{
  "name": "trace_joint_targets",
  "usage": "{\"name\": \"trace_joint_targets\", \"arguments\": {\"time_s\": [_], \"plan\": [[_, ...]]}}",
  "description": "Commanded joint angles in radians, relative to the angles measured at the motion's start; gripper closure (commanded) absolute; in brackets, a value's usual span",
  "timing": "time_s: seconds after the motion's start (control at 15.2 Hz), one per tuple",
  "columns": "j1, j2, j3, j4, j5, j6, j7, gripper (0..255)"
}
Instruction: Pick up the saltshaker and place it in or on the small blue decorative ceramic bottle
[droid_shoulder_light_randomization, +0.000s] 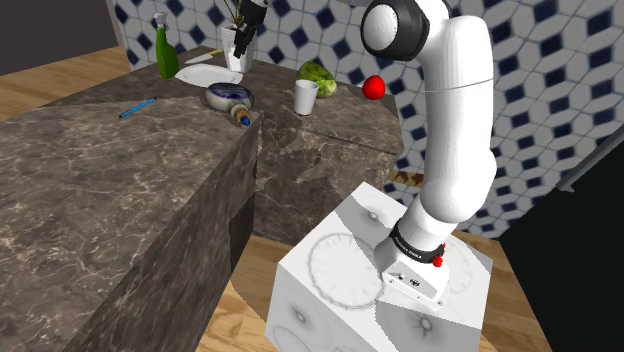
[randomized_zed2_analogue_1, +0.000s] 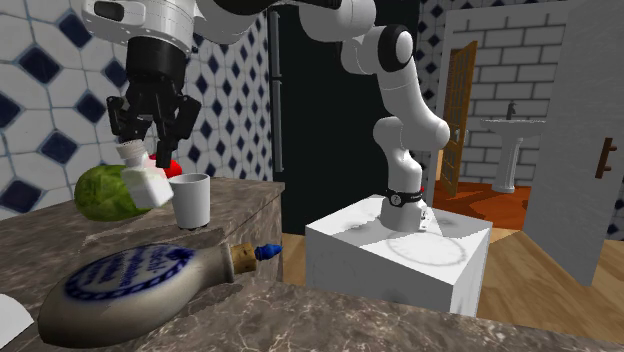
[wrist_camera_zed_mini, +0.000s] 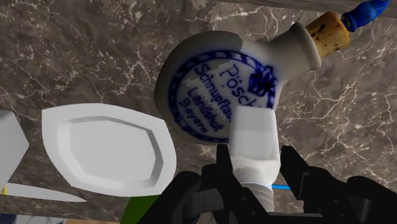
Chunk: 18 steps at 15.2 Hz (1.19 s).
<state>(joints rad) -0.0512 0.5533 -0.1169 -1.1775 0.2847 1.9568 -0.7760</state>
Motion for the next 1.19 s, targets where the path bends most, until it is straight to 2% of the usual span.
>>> {"name": "trace_joint_targets", "arguments": {"time_s": [0.0, 0.26, 0.73, 0.79, 1.12], "plan": [[0.003, -0.002, 0.001, -0.032, 0.002, 0.031, -0.006, 255], [0.005, -0.001, 0.003, -0.081, 0.007, 0.079, -0.017, 255], [0.005, -0.001, 0.003, -0.081, 0.007, 0.079, -0.017, 255], [0.005, -0.001, 0.003, -0.081, 0.007, 0.079, -0.017, 0], [0.005, -0.001, 0.003, -0.081, 0.007, 0.079, -0.017, 0]]}}
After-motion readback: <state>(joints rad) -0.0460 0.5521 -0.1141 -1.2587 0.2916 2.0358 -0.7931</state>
